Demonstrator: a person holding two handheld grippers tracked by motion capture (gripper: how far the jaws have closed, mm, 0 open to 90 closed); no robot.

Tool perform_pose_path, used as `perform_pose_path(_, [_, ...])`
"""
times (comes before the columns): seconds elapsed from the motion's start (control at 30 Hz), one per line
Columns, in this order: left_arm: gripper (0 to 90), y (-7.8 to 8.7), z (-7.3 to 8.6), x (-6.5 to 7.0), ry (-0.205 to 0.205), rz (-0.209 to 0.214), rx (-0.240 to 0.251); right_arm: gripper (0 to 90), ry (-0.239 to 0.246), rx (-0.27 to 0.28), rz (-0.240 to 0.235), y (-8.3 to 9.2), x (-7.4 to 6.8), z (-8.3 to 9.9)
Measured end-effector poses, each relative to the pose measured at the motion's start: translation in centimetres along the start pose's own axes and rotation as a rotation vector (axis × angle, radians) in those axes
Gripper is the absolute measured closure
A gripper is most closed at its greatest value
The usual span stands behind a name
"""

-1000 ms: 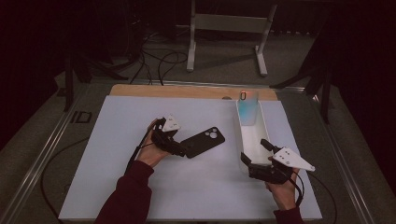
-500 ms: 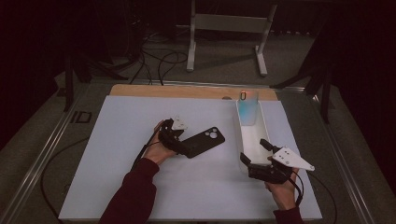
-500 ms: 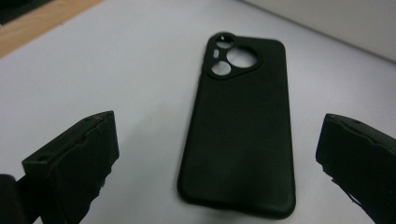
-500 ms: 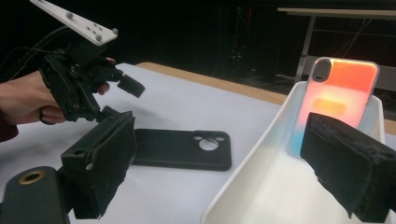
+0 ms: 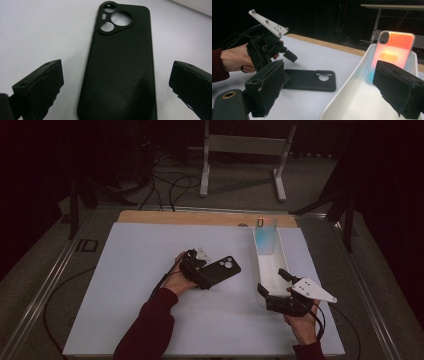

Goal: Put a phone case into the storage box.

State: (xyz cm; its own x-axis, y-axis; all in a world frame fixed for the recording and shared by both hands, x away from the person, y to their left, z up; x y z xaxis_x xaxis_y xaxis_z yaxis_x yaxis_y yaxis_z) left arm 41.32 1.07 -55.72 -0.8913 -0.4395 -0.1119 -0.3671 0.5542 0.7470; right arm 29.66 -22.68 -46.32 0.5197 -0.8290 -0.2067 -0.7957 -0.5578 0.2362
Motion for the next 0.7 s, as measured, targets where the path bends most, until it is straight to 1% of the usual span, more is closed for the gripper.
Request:
perform_pose_path(0.2, [0.8,-0.6,-0.4,0.0,-0.001,0.023,-0.030,10.2,0.000,0.001,0.000,0.0,0.0,0.0])
perform_pose_path(0.23, [1.0,-0.7,-0.4,0.0,-0.002,0.022,-0.033,10.2,0.000,0.001,-0.001,0.0,0.0,0.0])
perform_pose_path(0.33, [2.7,-0.9,-0.4,-0.1,0.002,0.030,-0.045,10.2,-0.001,-0.001,-0.001,0.0,0.0,0.0])
perform_pose_path(0.4, [3.2,-1.6,-0.3,-0.1,0.012,0.041,-0.068,10.2,0.000,-0.002,-0.001,0.0,-0.1,0.0])
perform_pose_path(0.43, [3.8,-1.6,-0.3,-0.1,0.012,0.041,-0.068,10.2,0.000,-0.002,-0.001,0.0,-0.1,0.0])
perform_pose_path(0.47, [3.8,-1.9,-0.2,-0.1,0.007,0.046,-0.080,10.2,0.000,0.000,-0.002,0.0,-0.1,0.0])
perform_pose_path(0.57, [5.0,-2.3,-0.1,-0.1,0.022,0.056,-0.083,10.2,0.001,-0.002,-0.002,0.0,0.1,0.0])
perform_pose_path(0.63, [5.3,-2.5,0.1,-0.1,0.014,0.052,-0.101,10.2,-0.002,-0.003,-0.001,0.0,0.1,0.1])
perform_pose_path(0.7, [5.4,-2.7,0.0,0.0,0.006,0.045,-0.101,10.2,-0.002,-0.003,-0.002,0.0,0.1,0.1])
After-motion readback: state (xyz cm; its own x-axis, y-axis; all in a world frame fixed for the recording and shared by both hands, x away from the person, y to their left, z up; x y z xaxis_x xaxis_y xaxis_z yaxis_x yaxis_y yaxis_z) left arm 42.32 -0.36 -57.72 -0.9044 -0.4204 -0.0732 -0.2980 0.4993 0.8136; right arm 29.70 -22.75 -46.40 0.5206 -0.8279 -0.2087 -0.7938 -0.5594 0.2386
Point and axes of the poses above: each handheld gripper's, and its own axes: y roughly backward along the jaws, z roughly out of its underside, x roughly to its right, the point moved 6 cm from there along -y, roughly forward along the jaws, and after that the axes turned 11 degrees about -y, right-handed, at the moved point
